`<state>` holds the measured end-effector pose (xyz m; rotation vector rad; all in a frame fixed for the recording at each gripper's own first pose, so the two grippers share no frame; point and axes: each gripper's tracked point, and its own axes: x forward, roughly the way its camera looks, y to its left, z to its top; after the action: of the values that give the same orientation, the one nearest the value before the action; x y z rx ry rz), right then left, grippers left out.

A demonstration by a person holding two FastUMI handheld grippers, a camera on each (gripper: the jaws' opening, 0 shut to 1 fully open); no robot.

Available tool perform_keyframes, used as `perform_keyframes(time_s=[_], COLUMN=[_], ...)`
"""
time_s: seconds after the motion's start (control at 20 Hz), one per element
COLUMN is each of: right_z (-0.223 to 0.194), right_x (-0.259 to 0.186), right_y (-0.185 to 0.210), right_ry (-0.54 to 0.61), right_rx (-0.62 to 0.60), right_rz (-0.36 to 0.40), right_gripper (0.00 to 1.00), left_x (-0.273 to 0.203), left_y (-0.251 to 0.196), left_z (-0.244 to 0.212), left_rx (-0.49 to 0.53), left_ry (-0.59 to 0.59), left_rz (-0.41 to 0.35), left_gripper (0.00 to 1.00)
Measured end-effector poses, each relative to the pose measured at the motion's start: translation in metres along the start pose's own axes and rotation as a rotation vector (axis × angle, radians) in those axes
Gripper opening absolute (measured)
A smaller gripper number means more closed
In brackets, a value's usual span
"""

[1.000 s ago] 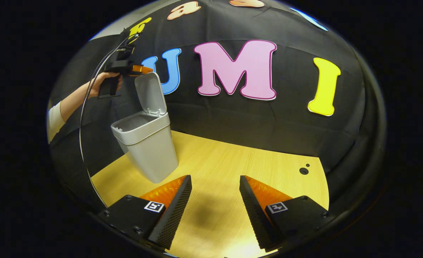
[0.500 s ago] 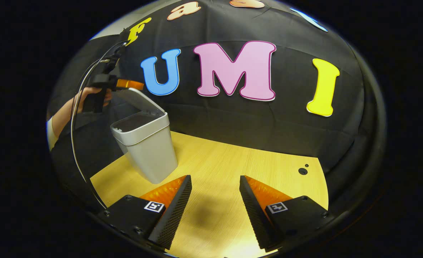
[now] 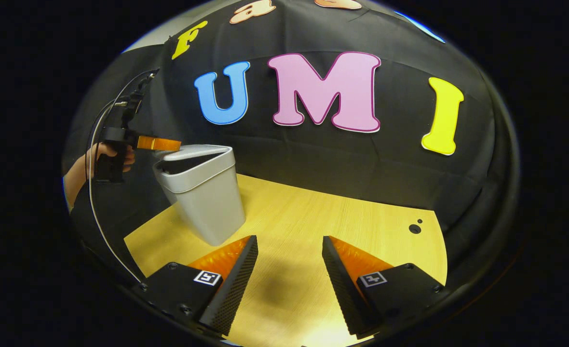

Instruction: Press the lid of the desktop garbage bin to open it, pick up the crumpled paper on the desktop and throw it into the bin, then pick up the pop can on the desktop and drop it into the bin, and finally close the garbage bin lid.

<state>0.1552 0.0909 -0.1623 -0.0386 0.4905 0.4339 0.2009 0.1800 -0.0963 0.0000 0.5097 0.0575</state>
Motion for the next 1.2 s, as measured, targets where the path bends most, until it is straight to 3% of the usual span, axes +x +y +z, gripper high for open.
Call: perform_keyframes(time_s=[0.2,0.5,0.75,0.9,1.05,1.2], right_z=[0.000,-0.003,-0.011,-0.008,0.002,0.013], right_x=[0.002,-0.001,-0.005,-0.013,-0.024,-0.038], right_y=[0.001,0.004,0.003,0.001,-0.005,-0.007], right_ry=[0.002,0.003,0.004,-0.007,-0.028,-0.060], right_rx=[0.001,-0.005,0.008,0.023,0.019,0.026], right_rz=[-0.003,0.000,0.003,-0.001,-0.014,-0.021], right_gripper=[0.88,0.88,0.88,0.88,0.88,0.89], left_x=[0.003,0.011,0.013,0.013,0.005,-0.012], left_y=[-0.003,-0.001,-0.004,-0.002,-0.005,-0.016], left_z=[-0.033,-0.033,-0.033,-0.025,-0.020,0.004], left_rx=[0.006,-0.013,0.012,0.015,-0.045,-0.014], left_ry=[0.122,0.057,0.090,0.033,-0.012,-0.120], left_rz=[0.003,0.027,-0.030,-0.022,-0.002,0.007], left_gripper=[0.79,0.81,0.81,0.81,0.80,0.80])
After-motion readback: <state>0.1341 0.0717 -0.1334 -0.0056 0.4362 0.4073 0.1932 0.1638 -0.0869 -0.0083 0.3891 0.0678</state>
